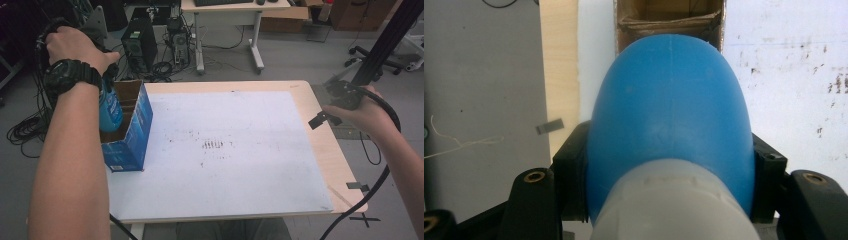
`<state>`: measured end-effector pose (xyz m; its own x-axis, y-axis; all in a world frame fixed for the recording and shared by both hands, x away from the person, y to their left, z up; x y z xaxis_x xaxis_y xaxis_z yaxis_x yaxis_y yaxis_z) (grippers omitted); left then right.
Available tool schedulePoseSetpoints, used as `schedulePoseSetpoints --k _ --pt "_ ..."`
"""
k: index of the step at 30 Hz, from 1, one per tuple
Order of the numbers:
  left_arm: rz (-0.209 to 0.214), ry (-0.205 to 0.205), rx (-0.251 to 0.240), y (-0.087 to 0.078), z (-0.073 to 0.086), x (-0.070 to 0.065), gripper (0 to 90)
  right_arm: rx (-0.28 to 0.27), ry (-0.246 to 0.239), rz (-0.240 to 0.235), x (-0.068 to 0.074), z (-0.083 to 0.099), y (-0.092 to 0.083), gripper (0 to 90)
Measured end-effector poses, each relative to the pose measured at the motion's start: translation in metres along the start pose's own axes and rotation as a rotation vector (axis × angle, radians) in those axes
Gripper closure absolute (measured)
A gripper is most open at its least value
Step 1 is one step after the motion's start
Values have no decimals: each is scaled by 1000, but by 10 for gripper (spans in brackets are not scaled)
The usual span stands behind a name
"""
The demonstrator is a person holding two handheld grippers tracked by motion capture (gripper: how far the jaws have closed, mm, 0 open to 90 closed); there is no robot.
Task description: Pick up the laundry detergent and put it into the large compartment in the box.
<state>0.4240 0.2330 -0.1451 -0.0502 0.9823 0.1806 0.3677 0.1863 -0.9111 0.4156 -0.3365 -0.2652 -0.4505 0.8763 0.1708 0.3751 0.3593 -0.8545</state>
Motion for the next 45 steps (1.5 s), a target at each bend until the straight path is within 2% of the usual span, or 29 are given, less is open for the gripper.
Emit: schedulePoseSetpoints --k 29,45 --pt "28 -12 35 31 7 3 377 18 3 6 -1 1 8 129" --pt "37 -8 72 50 9 2 377 27 4 5 -1 2 14 130"
Point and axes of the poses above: each handheld gripper's, and its own axes: y roughly forward along the jaws, z roughly out of its underside, x roughly to its left, the point moved 2 cm from there along y, roughly forward along the jaws, and after that the axes turned 15 degrees about -x, right-handed, at the moved point
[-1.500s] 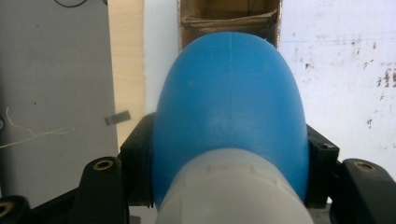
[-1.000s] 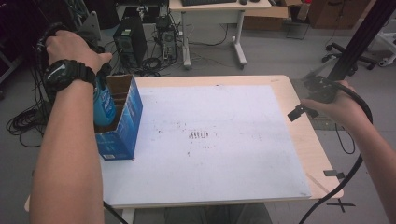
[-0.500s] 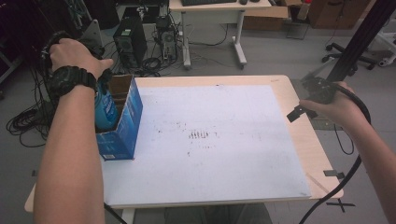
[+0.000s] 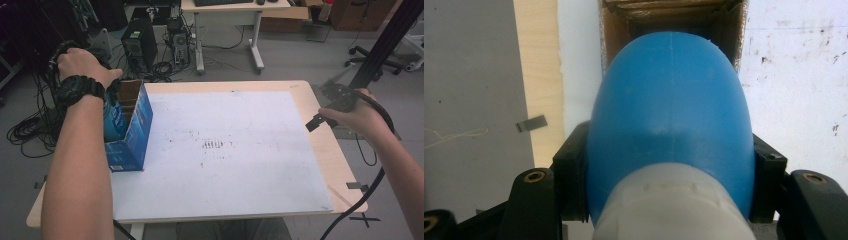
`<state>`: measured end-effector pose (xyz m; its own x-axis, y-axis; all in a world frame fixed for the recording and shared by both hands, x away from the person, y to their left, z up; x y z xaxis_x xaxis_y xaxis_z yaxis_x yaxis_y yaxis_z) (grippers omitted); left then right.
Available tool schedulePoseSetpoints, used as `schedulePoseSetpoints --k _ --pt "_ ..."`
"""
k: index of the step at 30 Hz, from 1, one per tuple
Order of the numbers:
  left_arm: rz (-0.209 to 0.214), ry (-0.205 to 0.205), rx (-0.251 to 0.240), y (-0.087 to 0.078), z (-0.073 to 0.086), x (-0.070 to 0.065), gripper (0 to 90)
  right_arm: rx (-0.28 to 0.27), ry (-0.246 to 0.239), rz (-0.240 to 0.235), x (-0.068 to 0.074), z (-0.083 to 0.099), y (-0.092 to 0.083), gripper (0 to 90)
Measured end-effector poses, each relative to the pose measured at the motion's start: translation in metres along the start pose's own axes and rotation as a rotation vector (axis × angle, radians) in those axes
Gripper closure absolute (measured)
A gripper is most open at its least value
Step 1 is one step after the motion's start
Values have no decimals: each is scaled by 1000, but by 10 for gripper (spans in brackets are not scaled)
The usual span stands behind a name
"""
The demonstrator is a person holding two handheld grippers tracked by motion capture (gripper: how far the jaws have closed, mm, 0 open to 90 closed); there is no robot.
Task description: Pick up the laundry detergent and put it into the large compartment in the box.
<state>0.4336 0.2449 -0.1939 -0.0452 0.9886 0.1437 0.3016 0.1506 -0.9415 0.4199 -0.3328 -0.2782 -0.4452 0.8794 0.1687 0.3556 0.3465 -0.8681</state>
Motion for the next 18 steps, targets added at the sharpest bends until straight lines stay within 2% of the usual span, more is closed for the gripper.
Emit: schedulePoseSetpoints --k 9,18 --pt "7 -6 11 10 2 1 378 3 -2 1 -1 0 1 130" --pt "7 -3 13 13 3 1 377 6 1 2 0 1 2 130"
Point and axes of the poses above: each handheld gripper's, and its own axes: y roughly forward along the jaws, z roughly out of its underside, x roughly to its left, the point moved 2 cm from there along y, roughly forward along the jaws, and after that the axes turned 15 degrees about -x, right-handed, at the moved point
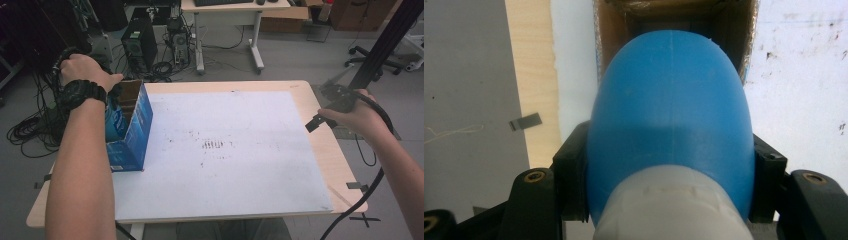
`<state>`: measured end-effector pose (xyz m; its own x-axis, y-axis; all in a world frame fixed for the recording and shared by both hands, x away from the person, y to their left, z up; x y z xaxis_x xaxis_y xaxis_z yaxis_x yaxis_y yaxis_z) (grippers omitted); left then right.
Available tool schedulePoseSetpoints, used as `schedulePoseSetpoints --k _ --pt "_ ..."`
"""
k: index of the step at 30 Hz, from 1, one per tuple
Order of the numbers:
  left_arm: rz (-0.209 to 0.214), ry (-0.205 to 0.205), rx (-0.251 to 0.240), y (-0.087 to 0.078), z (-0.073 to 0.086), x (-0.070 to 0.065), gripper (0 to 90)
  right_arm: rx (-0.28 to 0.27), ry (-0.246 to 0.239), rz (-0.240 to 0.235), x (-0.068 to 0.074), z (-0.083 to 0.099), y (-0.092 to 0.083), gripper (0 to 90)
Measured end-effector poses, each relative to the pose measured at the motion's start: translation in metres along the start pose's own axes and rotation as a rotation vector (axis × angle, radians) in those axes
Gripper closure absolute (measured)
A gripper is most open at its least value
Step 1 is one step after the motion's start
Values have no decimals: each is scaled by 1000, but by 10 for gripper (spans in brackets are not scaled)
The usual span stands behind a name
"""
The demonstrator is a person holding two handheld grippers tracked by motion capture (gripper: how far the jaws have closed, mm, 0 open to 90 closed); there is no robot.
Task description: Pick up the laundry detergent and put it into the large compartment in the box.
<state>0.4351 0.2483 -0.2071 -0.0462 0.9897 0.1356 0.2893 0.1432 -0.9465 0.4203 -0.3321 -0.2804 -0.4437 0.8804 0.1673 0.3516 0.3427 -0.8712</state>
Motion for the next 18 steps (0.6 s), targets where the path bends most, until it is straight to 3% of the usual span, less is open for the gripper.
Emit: schedulePoseSetpoints --k 18 --pt "13 -4 16 14 3 -1 378 4 0 4 -1 1 0 129"
Point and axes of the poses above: each handheld gripper's, and its own axes: y roughly forward along the jaws, z roughly out of its underside, x roughly to its left, the point moved 2 cm from there along y, roughly forward along the jaws, and after that the axes turned 15 degrees about -x, right-handed, at the moved point
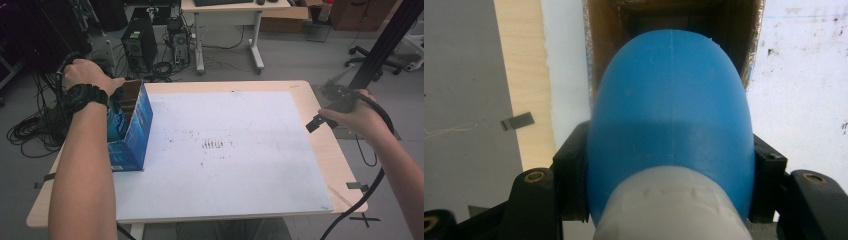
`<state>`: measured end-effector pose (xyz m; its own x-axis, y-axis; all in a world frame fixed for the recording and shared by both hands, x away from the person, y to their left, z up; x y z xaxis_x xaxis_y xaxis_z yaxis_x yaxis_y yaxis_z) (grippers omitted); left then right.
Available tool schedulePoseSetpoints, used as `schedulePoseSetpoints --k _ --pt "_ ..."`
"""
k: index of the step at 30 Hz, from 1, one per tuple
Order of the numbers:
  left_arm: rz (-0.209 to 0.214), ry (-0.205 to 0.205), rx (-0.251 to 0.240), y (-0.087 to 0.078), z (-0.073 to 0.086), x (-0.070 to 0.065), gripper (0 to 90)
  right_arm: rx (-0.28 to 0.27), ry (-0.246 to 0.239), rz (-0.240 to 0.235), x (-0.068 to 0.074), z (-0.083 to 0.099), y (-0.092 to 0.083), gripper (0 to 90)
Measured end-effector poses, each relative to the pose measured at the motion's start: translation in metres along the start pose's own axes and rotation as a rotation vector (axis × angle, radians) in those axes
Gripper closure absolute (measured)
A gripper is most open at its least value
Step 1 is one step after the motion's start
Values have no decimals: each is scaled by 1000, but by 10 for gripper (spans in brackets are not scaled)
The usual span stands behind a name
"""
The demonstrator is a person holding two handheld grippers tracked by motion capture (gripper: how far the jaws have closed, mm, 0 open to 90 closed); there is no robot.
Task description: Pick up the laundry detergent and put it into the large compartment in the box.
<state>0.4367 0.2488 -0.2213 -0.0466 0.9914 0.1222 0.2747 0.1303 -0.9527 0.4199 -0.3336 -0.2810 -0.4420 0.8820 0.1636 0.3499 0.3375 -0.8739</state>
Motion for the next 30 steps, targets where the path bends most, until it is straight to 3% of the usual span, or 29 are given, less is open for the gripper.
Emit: schedulePoseSetpoints --k 30 --pt "11 -3 35 24 5 0 378 10 1 8 -2 1 3 130"
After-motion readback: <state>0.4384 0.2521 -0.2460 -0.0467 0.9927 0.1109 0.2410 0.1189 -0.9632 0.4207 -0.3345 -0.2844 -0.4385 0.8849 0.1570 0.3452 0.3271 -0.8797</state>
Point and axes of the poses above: each handheld gripper's, and its own axes: y roughly forward along the jaws, z roughly out of its underside, x roughly to its left, the point moved 2 cm from there along y, roughly forward along the jaws, and after that the axes turned 15 degrees about -x, right-handed, at the moved point
